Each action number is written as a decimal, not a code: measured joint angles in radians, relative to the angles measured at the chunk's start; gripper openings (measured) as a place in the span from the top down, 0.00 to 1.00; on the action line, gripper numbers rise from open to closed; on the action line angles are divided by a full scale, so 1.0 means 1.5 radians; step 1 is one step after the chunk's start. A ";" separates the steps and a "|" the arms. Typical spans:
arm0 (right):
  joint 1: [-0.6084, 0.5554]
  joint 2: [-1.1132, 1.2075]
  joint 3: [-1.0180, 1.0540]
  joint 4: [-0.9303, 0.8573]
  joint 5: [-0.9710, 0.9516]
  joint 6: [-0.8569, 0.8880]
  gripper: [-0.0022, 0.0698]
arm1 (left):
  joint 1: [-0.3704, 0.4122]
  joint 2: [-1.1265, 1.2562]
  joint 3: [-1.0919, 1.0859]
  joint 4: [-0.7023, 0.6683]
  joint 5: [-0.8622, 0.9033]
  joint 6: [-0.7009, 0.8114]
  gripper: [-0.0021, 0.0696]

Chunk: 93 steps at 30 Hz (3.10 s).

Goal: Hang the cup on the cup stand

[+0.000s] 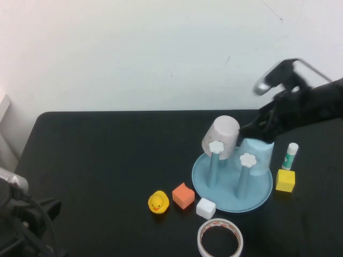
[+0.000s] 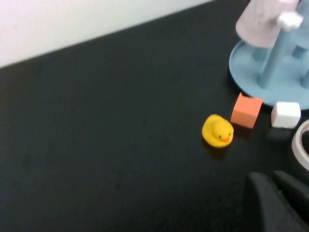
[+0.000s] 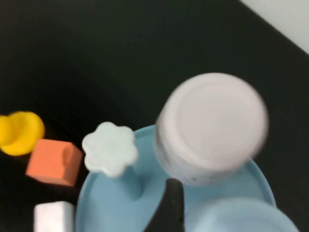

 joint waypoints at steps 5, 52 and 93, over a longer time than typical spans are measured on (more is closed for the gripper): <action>-0.063 -0.047 0.000 -0.011 0.111 0.045 0.17 | 0.000 -0.046 0.000 -0.020 0.035 0.000 0.97; -0.189 -1.095 0.382 0.175 0.215 -0.059 0.97 | 0.000 -0.443 0.134 -0.061 0.134 0.031 0.97; -0.189 -1.248 0.680 -0.223 -0.149 0.252 0.97 | 0.000 -0.443 0.134 -0.061 0.138 0.033 0.97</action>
